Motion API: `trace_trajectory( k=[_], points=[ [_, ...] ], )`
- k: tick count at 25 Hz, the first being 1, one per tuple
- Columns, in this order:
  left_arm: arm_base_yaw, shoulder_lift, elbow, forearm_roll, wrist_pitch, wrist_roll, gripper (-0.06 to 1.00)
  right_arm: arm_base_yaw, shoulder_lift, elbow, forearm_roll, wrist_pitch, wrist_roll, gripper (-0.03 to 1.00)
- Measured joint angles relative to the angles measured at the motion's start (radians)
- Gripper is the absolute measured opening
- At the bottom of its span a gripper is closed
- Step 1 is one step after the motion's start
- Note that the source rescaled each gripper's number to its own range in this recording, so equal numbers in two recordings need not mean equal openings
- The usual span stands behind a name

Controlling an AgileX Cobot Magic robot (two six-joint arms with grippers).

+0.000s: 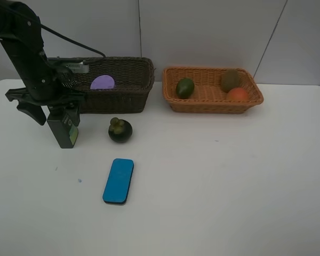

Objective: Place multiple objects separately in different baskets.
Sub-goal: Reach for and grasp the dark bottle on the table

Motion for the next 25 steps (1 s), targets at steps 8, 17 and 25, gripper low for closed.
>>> trace_trajectory(
  k=[8,17,25],
  points=[
    [0.000,0.000,0.000,0.000,-0.004,0.000,0.86,0.000,0.000,0.000,0.000,0.000,0.000,1.00],
    [0.000,0.000,0.000,-0.001,0.000,0.001,0.48,0.000,0.000,0.000,0.000,0.000,0.000,1.00],
    [0.000,0.000,0.000,-0.002,0.003,0.001,0.48,0.000,0.000,0.000,0.000,0.000,0.000,1.00]
  ],
)
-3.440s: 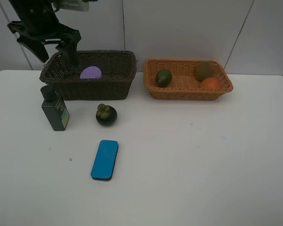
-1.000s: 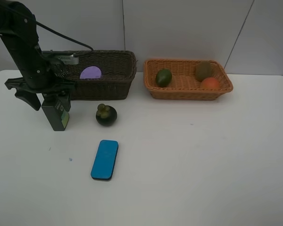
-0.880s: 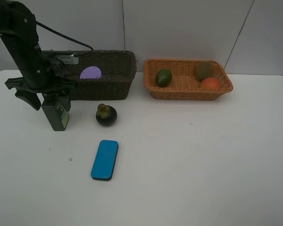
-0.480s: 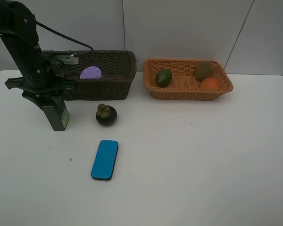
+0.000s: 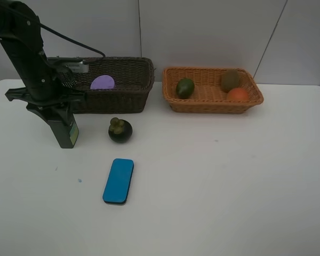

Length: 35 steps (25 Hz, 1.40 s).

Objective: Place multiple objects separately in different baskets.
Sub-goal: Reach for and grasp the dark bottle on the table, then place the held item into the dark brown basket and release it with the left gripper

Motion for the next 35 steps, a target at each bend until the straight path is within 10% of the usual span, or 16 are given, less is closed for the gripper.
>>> trace_trajectory(
  k=[12,22,35],
  points=[
    [0.001,-0.050,-0.019,-0.009,0.073,0.026,0.48,0.000,0.000,0.000,0.000,0.000,0.000,1.00],
    [0.001,-0.171,-0.300,-0.023,0.276,0.031,0.48,0.000,0.000,0.000,0.000,0.000,0.000,1.00],
    [0.001,-0.005,-0.478,0.059,0.043,0.051,0.48,0.000,0.000,0.000,0.000,0.000,0.000,1.00]
  ],
)
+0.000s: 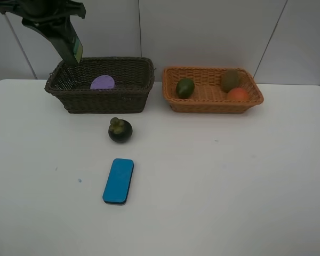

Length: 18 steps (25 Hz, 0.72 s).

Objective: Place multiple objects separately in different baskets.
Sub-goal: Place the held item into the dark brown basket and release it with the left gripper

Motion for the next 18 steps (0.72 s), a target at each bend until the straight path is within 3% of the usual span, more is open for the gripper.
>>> trace_trajectory(
  k=[7,18],
  points=[
    [0.000,0.150,0.000,0.019,-0.081,-0.008,0.48,0.000,0.000,0.000,0.000,0.000,0.000,1.00],
    [0.002,0.208,0.000,0.078,-0.080,-0.066,0.48,0.000,0.000,0.000,0.000,0.000,0.000,1.00]
  ],
)
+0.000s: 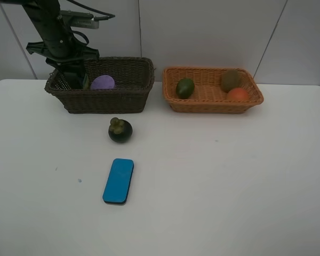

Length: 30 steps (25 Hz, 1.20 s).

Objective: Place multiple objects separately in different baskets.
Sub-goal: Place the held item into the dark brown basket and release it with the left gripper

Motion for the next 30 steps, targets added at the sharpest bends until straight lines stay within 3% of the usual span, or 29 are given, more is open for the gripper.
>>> trace_trajectory(
  k=[3,11,15,17,30],
  points=[
    [0.003,0.000,0.000,0.000,0.010,0.005,0.48,0.000,0.000,0.000,0.000,0.000,0.000,1.00],
    [0.025,0.000,0.000,-0.027,0.008,0.137,0.50,0.000,0.000,0.000,0.000,0.000,0.000,1.00],
    [0.025,0.000,-0.002,-0.032,0.001,0.099,0.90,0.000,0.000,0.000,0.000,0.000,0.000,1.00],
    [0.025,0.000,-0.002,-0.037,0.001,0.078,0.97,0.000,0.000,0.000,0.000,0.000,0.000,1.00],
    [0.025,0.000,-0.003,-0.049,0.013,0.068,1.00,0.000,0.000,0.000,0.000,0.000,0.000,1.00]
  ],
)
